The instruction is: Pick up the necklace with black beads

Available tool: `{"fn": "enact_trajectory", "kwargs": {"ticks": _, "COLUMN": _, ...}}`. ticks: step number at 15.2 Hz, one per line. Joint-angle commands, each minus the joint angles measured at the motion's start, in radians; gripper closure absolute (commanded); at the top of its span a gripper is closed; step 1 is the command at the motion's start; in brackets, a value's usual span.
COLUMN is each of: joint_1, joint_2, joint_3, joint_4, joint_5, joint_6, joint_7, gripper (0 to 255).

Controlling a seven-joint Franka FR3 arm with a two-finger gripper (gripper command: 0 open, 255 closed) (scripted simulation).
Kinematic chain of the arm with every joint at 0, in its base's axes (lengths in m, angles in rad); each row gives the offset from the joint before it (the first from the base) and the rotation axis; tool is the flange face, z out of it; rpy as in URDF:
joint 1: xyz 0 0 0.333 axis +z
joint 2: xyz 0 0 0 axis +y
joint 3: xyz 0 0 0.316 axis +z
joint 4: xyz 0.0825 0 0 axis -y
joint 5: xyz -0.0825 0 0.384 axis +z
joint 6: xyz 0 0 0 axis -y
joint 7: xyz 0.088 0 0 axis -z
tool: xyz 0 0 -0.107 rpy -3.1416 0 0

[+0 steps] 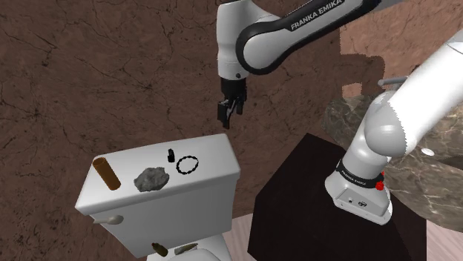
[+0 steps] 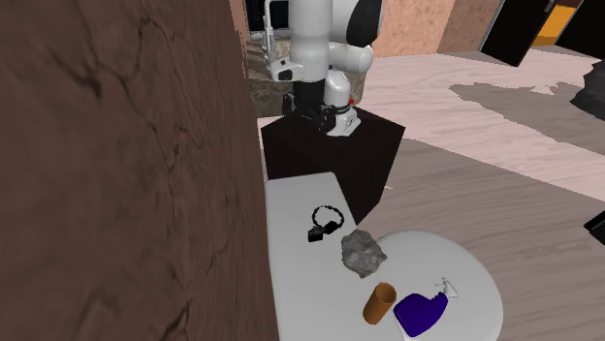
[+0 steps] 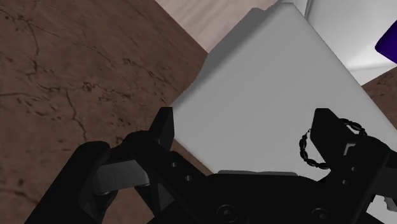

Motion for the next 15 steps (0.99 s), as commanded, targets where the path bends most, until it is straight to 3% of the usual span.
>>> {"fn": "enact_trajectory", "kwargs": {"ticks": 1, "joint_1": -0.002, "joint_2": 0.072, "joint_3": 0.03, "joint_4": 0.027, "joint_5": -0.022, "joint_6": 0.055, "joint_7": 0.045, "gripper": 0}}
{"fn": "enact_trajectory", "kwargs": {"ticks": 8, "joint_1": 0.011, "joint_2": 0.347, "joint_3": 0.102, "joint_4": 0.157, "joint_5": -0.185, "joint_6": 0.208, "joint_7": 0.243, "gripper": 0}}
{"fn": "enact_trajectory", "kwargs": {"ticks": 12, "joint_1": 0.054, "joint_2": 0.512, "joint_3": 0.097, "joint_4": 0.264, "joint_5": -0.311, "joint_6": 0.256, "joint_7": 0.367, "gripper": 0}}
{"fn": "enact_trajectory", "kwargs": {"ticks": 15, "joint_1": 0.069, "joint_2": 0.551, "joint_3": 0.085, "joint_4": 0.274, "joint_5": -0.341, "joint_6": 0.283, "joint_7": 0.392, "gripper": 0}}
